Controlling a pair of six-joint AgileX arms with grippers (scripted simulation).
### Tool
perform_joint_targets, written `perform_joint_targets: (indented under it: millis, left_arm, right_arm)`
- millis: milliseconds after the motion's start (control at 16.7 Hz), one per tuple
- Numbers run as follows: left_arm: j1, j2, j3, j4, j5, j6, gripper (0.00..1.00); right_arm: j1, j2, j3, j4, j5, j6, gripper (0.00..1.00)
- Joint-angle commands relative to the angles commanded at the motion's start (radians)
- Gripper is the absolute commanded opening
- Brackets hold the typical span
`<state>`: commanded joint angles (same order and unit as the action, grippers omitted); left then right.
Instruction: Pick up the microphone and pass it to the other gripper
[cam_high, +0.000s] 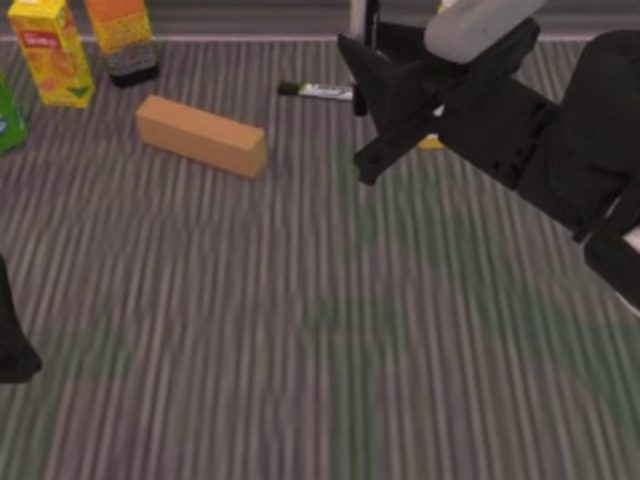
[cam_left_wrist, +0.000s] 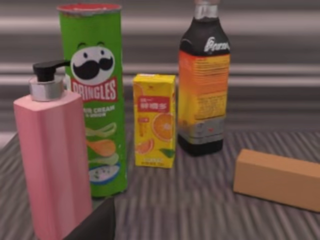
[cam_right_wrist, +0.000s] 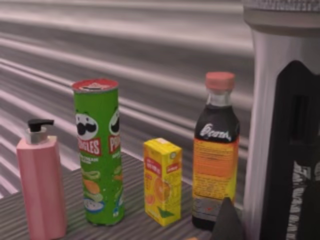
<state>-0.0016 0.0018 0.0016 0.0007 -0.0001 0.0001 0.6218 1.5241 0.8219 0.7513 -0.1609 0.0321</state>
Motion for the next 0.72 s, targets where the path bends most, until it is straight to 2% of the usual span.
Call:
perform_joint_targets:
  millis: [120, 300, 720]
  left_arm:
    - [-0.029, 0.033, 0.030, 0.012, -0.002, 0.001, 1.00]
    - [-0.127, 0.164, 0.131, 0.053, -0.012, 0.004, 1.00]
    - [-0.455, 0.691, 0.464, 0.182, -0.049, 0.014, 1.00]
  right_arm:
    - [0.000, 0.000, 0.000, 0.000, 0.000, 0.000, 0.00]
    - [0.000, 0.000, 0.000, 0.000, 0.000, 0.000, 0.00]
    - [0.000, 0.000, 0.000, 0.000, 0.000, 0.000, 0.00]
